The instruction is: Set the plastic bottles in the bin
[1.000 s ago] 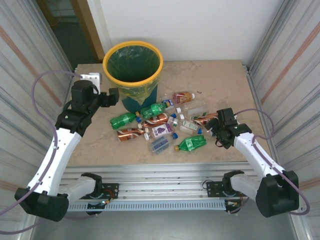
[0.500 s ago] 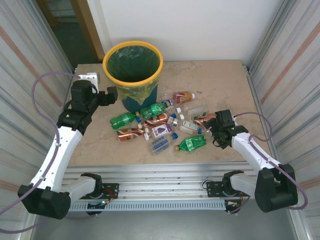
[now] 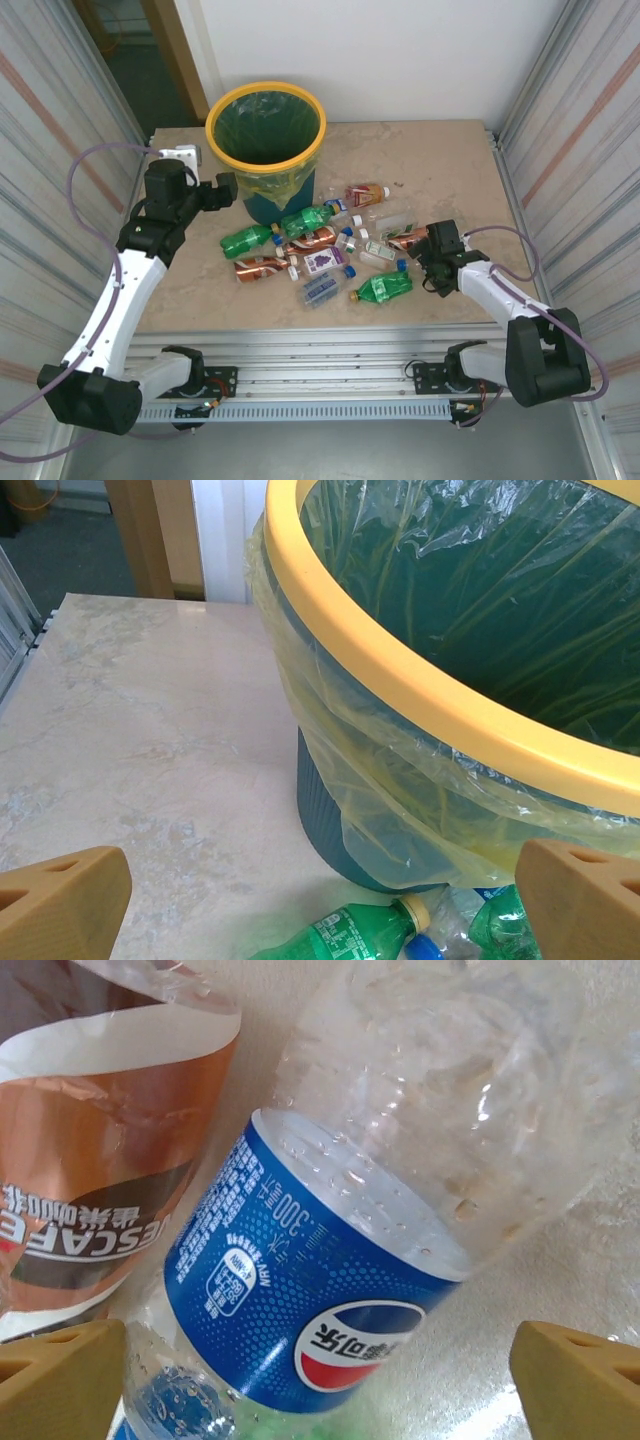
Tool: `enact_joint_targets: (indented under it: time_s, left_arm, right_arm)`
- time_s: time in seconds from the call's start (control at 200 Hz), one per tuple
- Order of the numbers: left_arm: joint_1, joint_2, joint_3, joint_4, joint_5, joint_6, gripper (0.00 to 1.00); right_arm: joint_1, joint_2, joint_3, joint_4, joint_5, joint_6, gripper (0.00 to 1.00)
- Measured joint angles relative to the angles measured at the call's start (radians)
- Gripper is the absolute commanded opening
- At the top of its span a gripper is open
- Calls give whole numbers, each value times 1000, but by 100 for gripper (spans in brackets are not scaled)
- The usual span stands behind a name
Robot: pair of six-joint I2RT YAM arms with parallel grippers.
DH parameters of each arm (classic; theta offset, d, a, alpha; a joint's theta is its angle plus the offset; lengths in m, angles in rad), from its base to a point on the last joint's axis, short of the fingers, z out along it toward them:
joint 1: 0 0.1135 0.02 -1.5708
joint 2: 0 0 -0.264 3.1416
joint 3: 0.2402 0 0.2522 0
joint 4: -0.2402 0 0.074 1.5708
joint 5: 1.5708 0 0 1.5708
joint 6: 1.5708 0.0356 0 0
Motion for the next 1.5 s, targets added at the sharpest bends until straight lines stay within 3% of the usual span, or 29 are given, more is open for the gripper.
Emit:
enact_joint_targets:
  time_s: [0.145, 0.721, 0.912, 1.267, 1.498]
  left_arm:
    - [0, 11, -4, 2, 2, -4, 99]
    - [0, 27, -7, 2, 5, -22, 99]
    - [6, 27, -8, 2, 4, -22, 99]
    - [13, 23, -18, 8, 0, -24, 99]
    - [20, -1, -46, 32, -6, -29, 99]
  right_arm:
    - [-27, 2, -4, 10, 6, -5, 85]
    - [-99, 95, -24, 97, 6, -37, 81]
    - [-101, 108, -23, 87, 20, -54, 70]
    - [-135, 110, -21, 91, 8, -74, 38]
    - [-158, 33, -18, 62, 38, -108, 30]
